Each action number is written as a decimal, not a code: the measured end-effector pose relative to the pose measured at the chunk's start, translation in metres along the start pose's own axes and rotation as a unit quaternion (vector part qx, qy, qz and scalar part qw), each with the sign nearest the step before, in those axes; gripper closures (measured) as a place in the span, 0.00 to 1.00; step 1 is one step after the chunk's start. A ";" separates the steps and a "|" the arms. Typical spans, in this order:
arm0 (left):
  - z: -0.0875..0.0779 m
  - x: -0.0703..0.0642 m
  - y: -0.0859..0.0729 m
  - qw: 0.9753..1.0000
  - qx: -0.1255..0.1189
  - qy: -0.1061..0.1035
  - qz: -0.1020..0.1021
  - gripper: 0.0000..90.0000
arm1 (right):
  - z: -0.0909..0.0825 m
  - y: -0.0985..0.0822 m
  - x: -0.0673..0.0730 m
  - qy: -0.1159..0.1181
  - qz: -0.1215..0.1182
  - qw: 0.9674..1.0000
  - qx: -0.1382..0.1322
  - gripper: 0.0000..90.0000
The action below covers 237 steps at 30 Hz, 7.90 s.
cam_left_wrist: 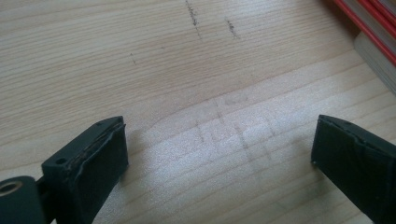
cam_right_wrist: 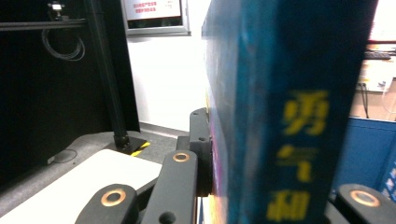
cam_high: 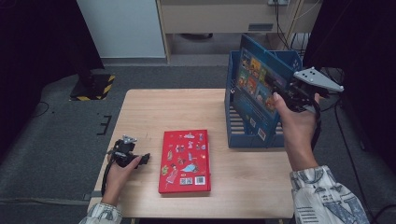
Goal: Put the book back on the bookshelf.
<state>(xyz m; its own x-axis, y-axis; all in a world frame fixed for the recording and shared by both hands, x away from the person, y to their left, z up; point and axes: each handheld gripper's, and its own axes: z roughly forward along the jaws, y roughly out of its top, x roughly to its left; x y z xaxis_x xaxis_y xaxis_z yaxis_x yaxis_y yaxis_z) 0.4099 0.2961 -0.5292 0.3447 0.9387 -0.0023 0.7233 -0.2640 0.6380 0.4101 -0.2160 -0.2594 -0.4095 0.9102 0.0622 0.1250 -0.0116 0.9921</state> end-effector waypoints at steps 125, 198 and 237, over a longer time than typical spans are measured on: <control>0.002 -0.006 0.000 1.000 -0.008 -0.015 0.021 0.03 | 0.098 -0.090 0.001 -0.062 0.009 0.997 0.053 0.90; 0.003 -0.006 0.000 1.000 -0.010 -0.016 0.022 0.03 | 0.112 -0.062 0.011 -0.096 -0.020 0.995 0.020 0.92; 0.002 -0.007 0.001 0.999 -0.005 -0.017 0.028 0.03 | 0.104 -0.070 0.024 -0.045 -0.014 0.993 0.107 0.61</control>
<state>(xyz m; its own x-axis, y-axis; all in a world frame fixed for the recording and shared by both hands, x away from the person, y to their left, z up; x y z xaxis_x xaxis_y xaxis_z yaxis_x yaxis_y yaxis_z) 0.4097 0.2890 -0.5304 0.4043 0.9146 0.0067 0.6966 -0.3126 0.6457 0.4855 -0.1500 -0.3392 -0.3335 0.9426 0.0145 0.3073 0.0942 0.9469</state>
